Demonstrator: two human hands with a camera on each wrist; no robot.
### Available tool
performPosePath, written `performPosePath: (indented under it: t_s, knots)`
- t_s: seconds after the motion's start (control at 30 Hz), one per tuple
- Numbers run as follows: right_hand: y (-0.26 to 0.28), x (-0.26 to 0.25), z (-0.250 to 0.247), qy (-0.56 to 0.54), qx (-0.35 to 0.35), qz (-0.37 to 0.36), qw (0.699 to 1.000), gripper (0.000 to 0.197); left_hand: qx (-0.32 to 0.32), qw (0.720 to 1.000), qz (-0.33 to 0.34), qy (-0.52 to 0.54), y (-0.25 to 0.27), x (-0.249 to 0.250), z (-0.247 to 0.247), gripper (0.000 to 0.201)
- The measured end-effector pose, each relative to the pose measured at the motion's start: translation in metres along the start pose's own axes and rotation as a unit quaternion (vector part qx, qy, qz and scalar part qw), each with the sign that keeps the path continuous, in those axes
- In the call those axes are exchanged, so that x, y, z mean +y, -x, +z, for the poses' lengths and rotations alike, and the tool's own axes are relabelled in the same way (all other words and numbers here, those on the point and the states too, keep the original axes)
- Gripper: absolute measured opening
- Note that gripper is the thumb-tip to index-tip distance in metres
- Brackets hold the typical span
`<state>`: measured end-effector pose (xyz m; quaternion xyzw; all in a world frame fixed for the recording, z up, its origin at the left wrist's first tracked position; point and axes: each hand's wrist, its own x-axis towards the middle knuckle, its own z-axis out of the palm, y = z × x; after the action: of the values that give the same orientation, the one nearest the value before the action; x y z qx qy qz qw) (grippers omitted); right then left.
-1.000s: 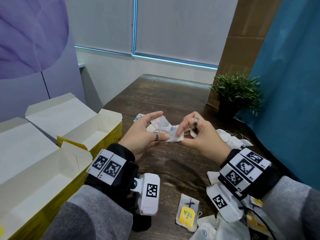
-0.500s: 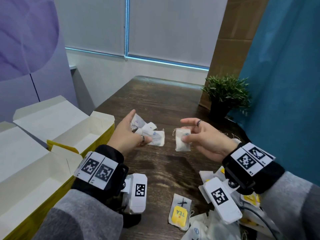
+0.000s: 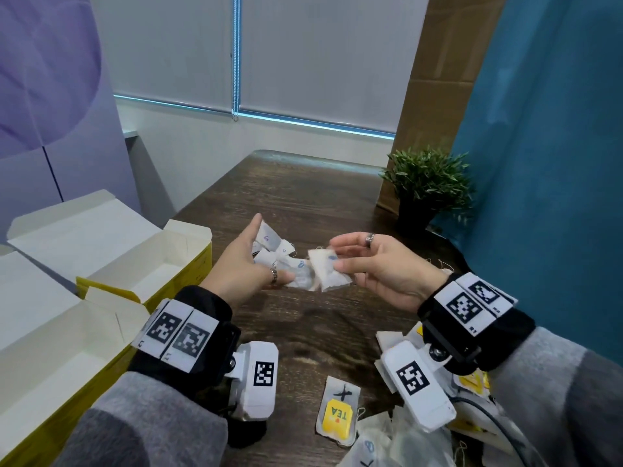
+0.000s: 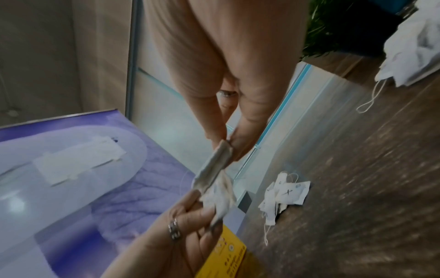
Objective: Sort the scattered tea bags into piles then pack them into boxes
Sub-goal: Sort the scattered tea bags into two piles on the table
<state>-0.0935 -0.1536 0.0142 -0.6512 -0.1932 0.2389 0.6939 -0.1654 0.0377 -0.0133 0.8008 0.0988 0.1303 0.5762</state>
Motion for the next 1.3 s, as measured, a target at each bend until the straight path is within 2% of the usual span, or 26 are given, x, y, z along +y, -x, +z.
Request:
performPosePath:
  t_s: [0.13, 0.23, 0.37, 0.5, 0.57, 0.67, 0.7, 0.73, 0.77, 0.8, 0.9, 0.97, 1.03, 1.13, 1.2, 1.27, 1.3]
  knots:
    - [-0.014, 0.01, 0.019, 0.079, -0.057, 0.036, 0.995, 0.029, -0.014, 1.0, 0.022, 0.008, 0.0, 0.0, 0.001, 0.104]
    - [-0.033, 0.01, 0.026, 0.146, -0.072, 0.035, 0.986, 0.027, 0.024, 0.999, 0.004, 0.024, -0.005, -0.006, -0.002, 0.097]
    - [-0.075, 0.005, 0.024, 0.191, 0.011, 0.026, 0.981, 0.028, 0.104, 0.993, -0.012, 0.059, -0.015, -0.014, -0.006, 0.073]
    - [-0.117, 0.023, 0.024, 0.263, 0.045, 0.069, 0.961, 0.017, 0.105, 0.992, -0.011, 0.075, -0.016, -0.013, -0.006, 0.064]
    - [-0.126, 0.031, 0.027, 0.406, 0.028, 0.059, 0.912, 0.006, 0.103, 0.991, -0.011, 0.082, -0.017, -0.013, -0.005, 0.063]
    - [-0.117, 0.028, 0.028, 0.582, 0.002, -0.011, 0.813, 0.019, 0.111, 0.989, -0.009, 0.094, -0.019, -0.012, -0.005, 0.063]
    - [-0.107, 0.023, 0.028, 0.598, -0.018, -0.018, 0.801, 0.017, 0.115, 0.989, -0.005, 0.094, -0.019, -0.011, -0.005, 0.063]
    - [-0.095, 0.019, 0.028, 0.591, -0.057, -0.007, 0.804, 0.013, 0.118, 0.988, -0.003, 0.096, -0.019, -0.011, -0.004, 0.063]
    - [-0.081, 0.015, 0.028, 0.579, -0.115, 0.014, 0.807, 0.013, 0.118, 0.988, -0.004, 0.099, -0.019, -0.01, -0.004, 0.062]
    - [-0.064, 0.012, 0.028, 0.574, -0.184, 0.04, 0.797, 0.017, 0.116, 0.988, -0.005, 0.104, -0.019, -0.011, -0.003, 0.061]
    - [-0.014, 0.009, 0.028, 0.59, -0.349, 0.113, 0.719, 0.036, 0.105, 0.987, -0.002, 0.121, -0.02, -0.013, -0.002, 0.059]
    - [0.011, 0.013, 0.028, 0.601, -0.374, 0.127, 0.695, 0.045, 0.094, 0.985, -0.001, 0.145, -0.02, -0.013, 0.0, 0.057]
    - [0.026, 0.019, 0.028, 0.628, -0.358, 0.11, 0.682, 0.046, 0.079, 0.98, -0.008, 0.18, -0.018, -0.009, 0.002, 0.055]
    - [0.034, 0.025, 0.025, 0.659, -0.345, 0.076, 0.663, 0.028, 0.061, 0.974, -0.016, 0.218, -0.014, -0.006, 0.004, 0.057]
    - [0.037, 0.025, 0.022, 0.666, -0.34, 0.057, 0.661, 0.023, 0.047, 0.972, -0.022, 0.229, -0.011, -0.006, 0.005, 0.057]
    - [0.037, 0.023, 0.017, 0.646, -0.323, 0.048, 0.69, 0.023, 0.035, 0.968, -0.031, 0.245, -0.008, -0.005, 0.005, 0.056]
    - [0.036, 0.022, 0.013, 0.617, -0.309, 0.047, 0.722, 0.022, 0.028, 0.967, -0.032, 0.252, -0.007, -0.005, 0.005, 0.055]
